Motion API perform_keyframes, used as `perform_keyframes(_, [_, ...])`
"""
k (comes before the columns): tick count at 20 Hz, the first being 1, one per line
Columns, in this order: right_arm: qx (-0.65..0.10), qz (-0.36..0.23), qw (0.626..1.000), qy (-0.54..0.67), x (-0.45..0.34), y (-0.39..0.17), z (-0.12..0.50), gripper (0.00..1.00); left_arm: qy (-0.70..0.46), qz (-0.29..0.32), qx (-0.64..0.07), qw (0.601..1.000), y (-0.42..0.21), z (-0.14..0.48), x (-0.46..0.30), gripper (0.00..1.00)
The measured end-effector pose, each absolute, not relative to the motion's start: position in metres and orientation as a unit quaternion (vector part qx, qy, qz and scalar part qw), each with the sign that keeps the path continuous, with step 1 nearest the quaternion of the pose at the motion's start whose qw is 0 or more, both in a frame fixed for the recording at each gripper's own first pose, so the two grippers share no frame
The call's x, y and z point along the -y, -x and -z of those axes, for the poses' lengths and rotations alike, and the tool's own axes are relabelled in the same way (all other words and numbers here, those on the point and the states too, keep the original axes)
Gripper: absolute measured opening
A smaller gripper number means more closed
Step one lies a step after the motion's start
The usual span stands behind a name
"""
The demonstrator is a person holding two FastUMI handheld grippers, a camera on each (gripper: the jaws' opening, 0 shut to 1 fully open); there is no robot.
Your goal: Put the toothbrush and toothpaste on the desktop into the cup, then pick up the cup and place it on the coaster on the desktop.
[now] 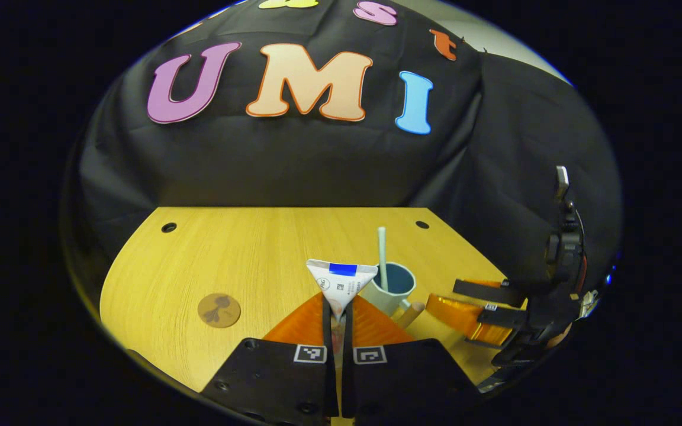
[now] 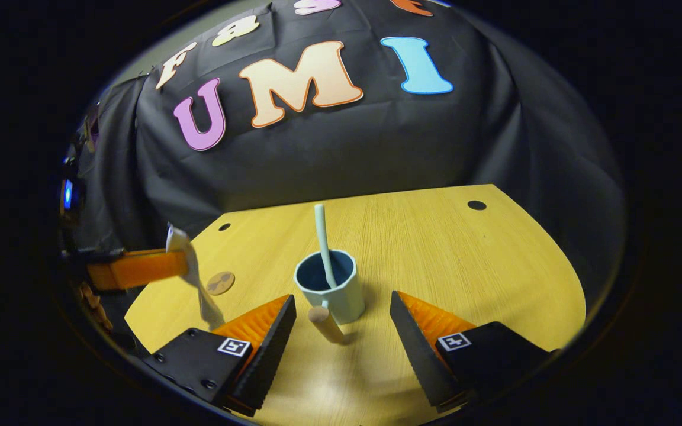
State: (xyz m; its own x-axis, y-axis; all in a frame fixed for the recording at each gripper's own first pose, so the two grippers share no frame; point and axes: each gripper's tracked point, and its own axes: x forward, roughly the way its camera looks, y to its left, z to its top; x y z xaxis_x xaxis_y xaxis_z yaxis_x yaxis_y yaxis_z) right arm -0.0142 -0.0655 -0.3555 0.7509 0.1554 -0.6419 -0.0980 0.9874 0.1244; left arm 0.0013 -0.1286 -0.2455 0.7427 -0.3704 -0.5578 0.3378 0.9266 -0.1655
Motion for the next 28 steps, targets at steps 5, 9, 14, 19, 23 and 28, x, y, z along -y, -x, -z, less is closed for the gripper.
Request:
perform_keyframes(5, [-0.356,-0.06,0.932,-0.044,0.073,0.035,0.357,0.99,0.031,0.217,-0.274,0.936,-0.025,0.227,0.157,0.02])
perform_keyframes(9, [-0.352,-0.057,0.933,-0.045,0.077,0.043,0.35,0.99,0.048,0.235,-0.252,0.937,-0.043,0.212,0.183,0.02])
perform_keyframes(14, [-0.355,-0.047,0.933,-0.047,0.094,0.054,0.344,0.99,0.051,0.252,-0.231,0.938,-0.06,0.202,0.207,0.02])
perform_keyframes(19, [-0.361,-0.037,0.93,-0.056,0.11,0.062,0.339,0.99,0.07,0.258,-0.238,0.934,-0.071,0.216,0.231,0.01])
perform_keyframes(23, [-0.367,-0.036,0.928,-0.053,0.121,0.066,0.336,0.99,0.083,0.246,-0.241,0.935,-0.081,0.227,0.237,0.02])
perform_keyframes(28, [-0.369,-0.039,0.927,-0.055,0.13,0.063,0.334,0.99,0.083,0.227,-0.265,0.933,-0.076,0.25,0.237,0.02])
